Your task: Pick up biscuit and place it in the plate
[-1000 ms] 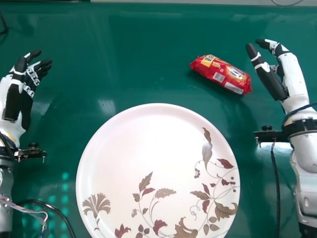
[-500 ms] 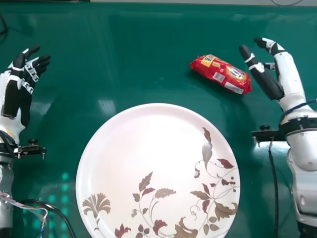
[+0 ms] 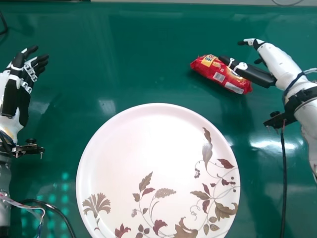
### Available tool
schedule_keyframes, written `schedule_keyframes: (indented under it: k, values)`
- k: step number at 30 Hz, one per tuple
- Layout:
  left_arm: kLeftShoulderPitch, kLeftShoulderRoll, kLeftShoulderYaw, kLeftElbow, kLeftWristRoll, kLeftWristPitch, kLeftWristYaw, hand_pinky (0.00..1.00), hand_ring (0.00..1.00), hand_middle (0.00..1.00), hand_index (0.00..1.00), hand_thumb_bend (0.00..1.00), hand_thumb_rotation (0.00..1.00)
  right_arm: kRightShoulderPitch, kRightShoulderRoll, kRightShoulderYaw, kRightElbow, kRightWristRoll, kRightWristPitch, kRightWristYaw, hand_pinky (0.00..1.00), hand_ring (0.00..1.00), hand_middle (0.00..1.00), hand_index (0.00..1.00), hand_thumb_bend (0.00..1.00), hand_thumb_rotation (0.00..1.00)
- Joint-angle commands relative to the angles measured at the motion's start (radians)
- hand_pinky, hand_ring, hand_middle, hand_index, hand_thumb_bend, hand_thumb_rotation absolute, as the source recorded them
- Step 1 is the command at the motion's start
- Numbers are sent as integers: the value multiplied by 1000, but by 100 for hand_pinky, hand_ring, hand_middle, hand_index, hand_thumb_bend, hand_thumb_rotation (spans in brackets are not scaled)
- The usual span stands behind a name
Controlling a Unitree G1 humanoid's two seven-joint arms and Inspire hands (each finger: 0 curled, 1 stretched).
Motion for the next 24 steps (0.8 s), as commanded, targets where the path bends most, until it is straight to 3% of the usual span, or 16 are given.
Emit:
schedule_keyframes:
  k: [1, 9, 14, 21, 24]
  values:
    - [5, 10, 10, 13, 1, -14, -2, 100, 93, 87, 95, 81, 81, -21, -31, 20, 32, -10, -18, 16, 72, 89, 95, 91, 100, 68]
    - [-2, 14, 6, 31, 4, -31, -8, 100, 94, 88, 96, 82, 82, -80, -74, 76, 154, -19, -81, 84, 73, 91, 96, 93, 100, 75]
    - [-2, 13, 2, 27, 8, -27, -3, 100, 94, 88, 96, 83, 82, -104, -83, 109, 217, -33, -116, 89, 71, 90, 96, 92, 100, 74]
    - [2, 14, 2, 24, 1, -20, -11, 100, 94, 88, 97, 80, 81, -157, -115, 178, 289, -93, -149, 139, 82, 96, 99, 96, 100, 80]
    - [4, 15, 3, 26, 4, -19, -9, 100, 94, 88, 96, 81, 81, -178, -118, 204, 306, -122, -154, 146, 81, 96, 100, 96, 100, 80]
